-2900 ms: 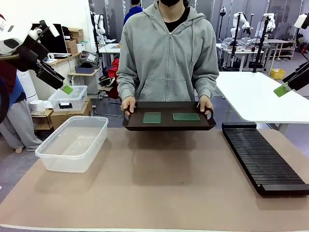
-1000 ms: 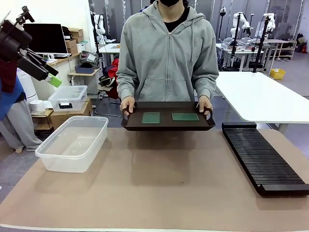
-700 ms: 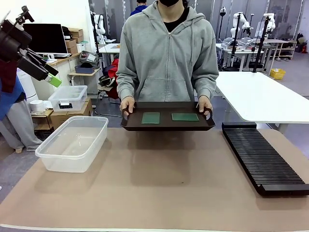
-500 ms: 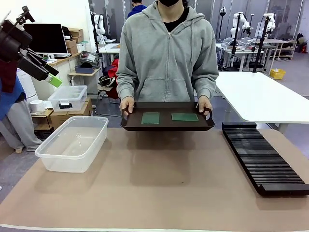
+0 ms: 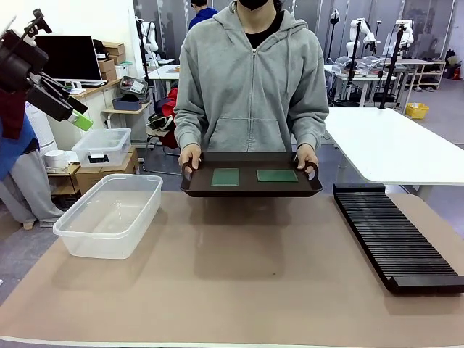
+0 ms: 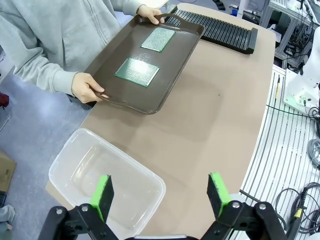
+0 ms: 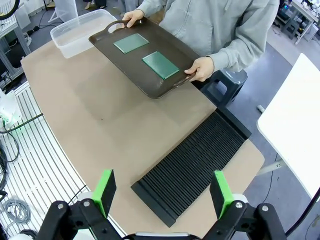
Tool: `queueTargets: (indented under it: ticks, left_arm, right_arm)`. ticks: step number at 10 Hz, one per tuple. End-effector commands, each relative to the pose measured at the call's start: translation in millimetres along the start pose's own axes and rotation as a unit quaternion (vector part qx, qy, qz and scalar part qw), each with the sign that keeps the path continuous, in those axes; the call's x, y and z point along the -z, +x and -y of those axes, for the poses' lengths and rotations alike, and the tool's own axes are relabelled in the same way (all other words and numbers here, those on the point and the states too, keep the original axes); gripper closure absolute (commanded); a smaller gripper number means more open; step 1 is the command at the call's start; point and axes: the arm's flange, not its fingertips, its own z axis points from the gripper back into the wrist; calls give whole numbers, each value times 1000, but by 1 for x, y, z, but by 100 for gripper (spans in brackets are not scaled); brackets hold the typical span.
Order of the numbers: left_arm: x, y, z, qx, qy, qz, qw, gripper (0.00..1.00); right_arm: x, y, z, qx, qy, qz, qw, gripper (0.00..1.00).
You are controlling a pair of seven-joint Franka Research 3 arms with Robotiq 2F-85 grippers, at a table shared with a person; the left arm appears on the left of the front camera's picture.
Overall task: Sort PCBs into racks and boxes based on the side picked up.
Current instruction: Pick up the Blank PCB handed by the Human.
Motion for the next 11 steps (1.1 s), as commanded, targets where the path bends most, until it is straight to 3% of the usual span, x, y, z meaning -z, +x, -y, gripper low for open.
queueTargets:
  ticks: [1,11]
  left_arm:
    - [0,0,0,-2,-1,2,1000,0]
    - [0,0,0,-2,-1,2,1000,0]
  right_arm:
    - [1,-1,0,0,3,-2,1000,0]
    - [1,-1,0,0,3,-2,1000,0]
